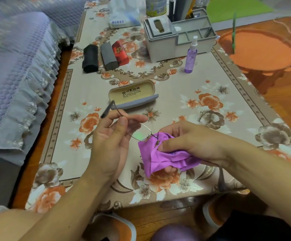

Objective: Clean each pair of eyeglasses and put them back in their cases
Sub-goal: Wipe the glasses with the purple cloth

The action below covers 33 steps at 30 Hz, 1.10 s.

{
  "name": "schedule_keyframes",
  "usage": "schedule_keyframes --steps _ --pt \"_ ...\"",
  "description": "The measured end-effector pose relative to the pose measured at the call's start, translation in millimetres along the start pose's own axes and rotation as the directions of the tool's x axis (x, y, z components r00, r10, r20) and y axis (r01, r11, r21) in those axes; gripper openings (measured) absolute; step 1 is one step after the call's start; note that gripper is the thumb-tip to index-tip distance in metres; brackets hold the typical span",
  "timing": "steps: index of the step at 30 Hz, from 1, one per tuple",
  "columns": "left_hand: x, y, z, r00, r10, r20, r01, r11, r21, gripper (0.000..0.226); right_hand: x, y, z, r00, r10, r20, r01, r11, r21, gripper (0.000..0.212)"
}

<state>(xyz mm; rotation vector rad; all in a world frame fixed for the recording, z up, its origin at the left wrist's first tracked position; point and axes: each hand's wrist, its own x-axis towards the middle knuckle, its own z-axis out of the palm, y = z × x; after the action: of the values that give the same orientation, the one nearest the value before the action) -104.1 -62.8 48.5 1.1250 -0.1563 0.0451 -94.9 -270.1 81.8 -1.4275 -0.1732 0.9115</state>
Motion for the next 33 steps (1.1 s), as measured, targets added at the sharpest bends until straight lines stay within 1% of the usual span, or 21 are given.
schedule_keyframes --steps 2,5,8,10,13,15,17,21,24,26,28,30,33 --pt "1 3 0 0.998 -0.054 0.033 0.056 0.996 -0.072 0.009 0 0 0 1.000 0.004 -0.020 -0.004 1.000 0.016 0.013" --pt "2 7 -4 0.986 -0.133 0.098 0.149 0.973 -0.177 0.019 0 0 -1 1.000 0.016 -0.012 -0.015 0.998 0.058 0.032" --pt "2 9 -9 0.968 -0.156 0.195 0.197 0.956 -0.216 0.029 -2 -1 0 1.000 0.002 -0.002 -0.002 0.994 0.109 0.039" --pt "4 11 -11 0.965 -0.167 0.202 0.207 0.958 -0.198 0.034 -2 -1 -1 1.000 -0.009 0.004 0.009 0.992 0.126 0.034" --pt "5 13 -11 0.968 -0.172 0.182 0.202 0.966 -0.162 0.038 -1 -1 0 0.996 -0.005 0.088 -0.005 0.994 0.113 0.015" --pt "5 13 -11 0.965 -0.168 0.203 0.202 0.965 -0.164 0.037 -2 1 2 0.994 0.014 0.105 -0.026 0.993 0.119 0.006" --pt "6 12 -13 0.957 -0.167 0.236 0.209 0.963 -0.168 0.035 -3 1 2 0.996 0.026 0.083 -0.037 0.989 0.143 0.006" --pt "10 14 -17 0.948 -0.179 0.264 0.232 0.955 -0.185 0.033 -4 -1 1 0.993 -0.023 0.120 0.003 0.987 0.163 0.011" --pt "12 16 -18 0.945 -0.173 0.276 0.233 0.952 -0.200 0.032 -7 -4 2 0.994 -0.019 0.110 -0.001 0.984 0.180 0.027" --pt "13 16 -19 0.944 -0.173 0.282 0.231 0.954 -0.190 0.033 -9 -6 1 0.988 -0.005 0.153 -0.020 0.987 0.162 0.038" --pt "12 17 -20 0.942 -0.174 0.287 0.232 0.956 -0.182 0.034 -10 -6 -3 0.984 0.015 0.177 -0.036 0.992 0.119 0.043" --pt "11 19 -20 0.941 -0.166 0.295 0.220 0.962 -0.164 0.033 -11 -5 -8 0.976 0.034 0.216 -0.053 0.995 0.084 0.042" --pt "10 19 -19 0.943 -0.152 0.297 0.191 0.976 -0.107 0.032 -9 -4 -16 0.957 0.082 0.278 -0.079 0.997 -0.024 0.025"
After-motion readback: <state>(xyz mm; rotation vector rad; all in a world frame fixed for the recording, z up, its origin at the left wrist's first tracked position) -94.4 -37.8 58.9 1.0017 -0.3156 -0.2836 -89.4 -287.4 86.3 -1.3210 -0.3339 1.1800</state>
